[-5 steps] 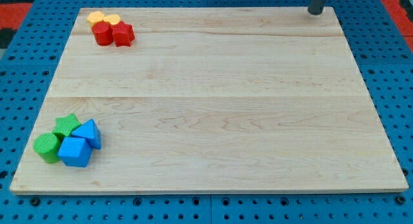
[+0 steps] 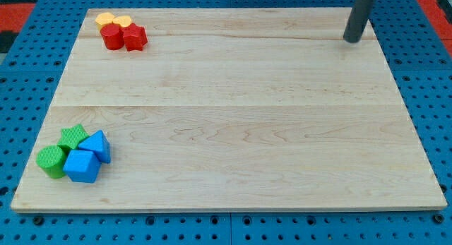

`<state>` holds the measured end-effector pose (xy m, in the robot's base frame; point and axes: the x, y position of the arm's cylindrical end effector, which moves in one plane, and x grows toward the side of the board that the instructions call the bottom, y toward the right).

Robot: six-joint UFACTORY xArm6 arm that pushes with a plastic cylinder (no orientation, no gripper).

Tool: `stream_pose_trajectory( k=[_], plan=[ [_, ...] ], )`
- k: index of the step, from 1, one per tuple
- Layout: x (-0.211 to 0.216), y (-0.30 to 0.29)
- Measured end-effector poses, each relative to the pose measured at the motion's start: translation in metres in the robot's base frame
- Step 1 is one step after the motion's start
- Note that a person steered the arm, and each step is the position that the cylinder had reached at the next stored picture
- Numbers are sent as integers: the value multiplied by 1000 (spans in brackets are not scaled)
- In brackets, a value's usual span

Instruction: Move your arm towards center

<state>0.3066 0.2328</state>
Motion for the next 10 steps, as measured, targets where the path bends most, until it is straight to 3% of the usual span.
stream_pose_trajectory(
  k=[1, 2, 7, 9, 10],
  plan=[
    [46, -11],
    [63, -13],
    [57, -98],
    [82, -255],
    [133, -356]
  ],
)
